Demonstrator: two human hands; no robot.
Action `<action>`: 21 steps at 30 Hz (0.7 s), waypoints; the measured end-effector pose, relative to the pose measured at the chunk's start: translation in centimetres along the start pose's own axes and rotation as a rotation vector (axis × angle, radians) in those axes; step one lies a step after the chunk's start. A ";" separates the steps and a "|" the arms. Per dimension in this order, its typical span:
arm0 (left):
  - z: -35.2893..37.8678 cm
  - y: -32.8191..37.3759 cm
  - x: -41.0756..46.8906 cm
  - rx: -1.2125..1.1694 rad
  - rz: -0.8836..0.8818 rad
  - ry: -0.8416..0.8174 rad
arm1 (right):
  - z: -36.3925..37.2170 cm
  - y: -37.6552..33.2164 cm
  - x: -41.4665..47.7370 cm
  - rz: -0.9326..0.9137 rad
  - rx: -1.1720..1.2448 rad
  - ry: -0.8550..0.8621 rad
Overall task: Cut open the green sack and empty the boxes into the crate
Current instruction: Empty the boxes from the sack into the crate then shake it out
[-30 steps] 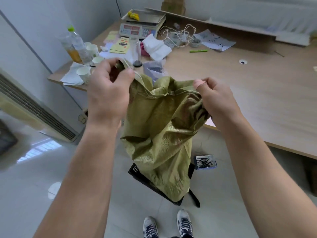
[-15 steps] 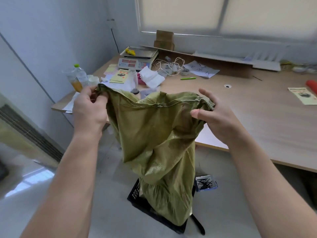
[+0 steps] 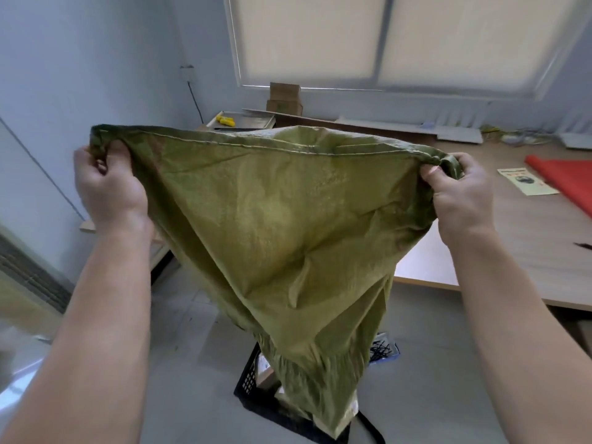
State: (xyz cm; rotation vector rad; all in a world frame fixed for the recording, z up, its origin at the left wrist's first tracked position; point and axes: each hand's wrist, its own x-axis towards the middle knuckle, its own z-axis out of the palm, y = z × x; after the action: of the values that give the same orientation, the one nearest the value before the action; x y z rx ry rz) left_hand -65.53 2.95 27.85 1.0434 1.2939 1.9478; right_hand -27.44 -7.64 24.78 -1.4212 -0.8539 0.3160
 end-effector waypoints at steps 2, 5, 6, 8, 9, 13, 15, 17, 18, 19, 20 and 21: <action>0.3 0.4 -0.1 -0.106 -0.014 -0.006 | -0.6 -0.3 0.4 -0.001 0.040 0.037; 0.6 1.0 -0.4 -0.226 -0.029 -0.039 | -1.5 -0.9 1.0 0.006 0.140 0.091; 0.7 1.2 -0.6 -0.279 -0.032 -0.054 | -2.0 -1.0 1.2 0.015 0.179 0.107; 1.2 1.8 -1.1 -0.348 -0.030 -0.077 | -3.1 -1.1 1.8 0.038 0.259 0.113; 1.3 2.1 -1.3 -0.360 -0.030 -0.084 | -3.6 -1.0 2.1 0.051 0.294 0.103; 3.2 4.0 -3.4 -0.408 -0.045 -0.104 | -6.2 -1.7 3.7 0.129 0.447 0.066; 4.5 5.2 -4.8 -0.438 -0.070 -0.129 | -7.8 -2.3 4.6 0.166 0.588 0.059; 5.8 6.3 -6.3 -0.509 -0.137 -0.188 | -9.5 -2.8 5.7 0.244 0.731 0.026; 6.7 6.8 -7.0 -0.529 -0.187 -0.224 | -10.2 -3.1 6.3 0.304 0.791 -0.008; 7.3 7.2 -7.6 -0.534 -0.236 -0.267 | -10.8 -3.1 6.8 0.361 0.839 -0.046; 8.3 7.7 -8.5 -0.530 -0.278 -0.310 | -11.4 -3.1 7.3 0.403 0.891 -0.091; 9.2 8.0 -9.3 -0.512 -0.308 -0.332 | -11.9 -2.9 7.7 0.428 0.903 -0.126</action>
State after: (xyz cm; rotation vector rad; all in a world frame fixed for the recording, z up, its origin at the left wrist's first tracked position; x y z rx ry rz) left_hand -53.13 -3.00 34.62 0.8061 0.6744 1.6557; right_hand -14.99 -11.71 30.93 -0.7133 -0.3892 0.9865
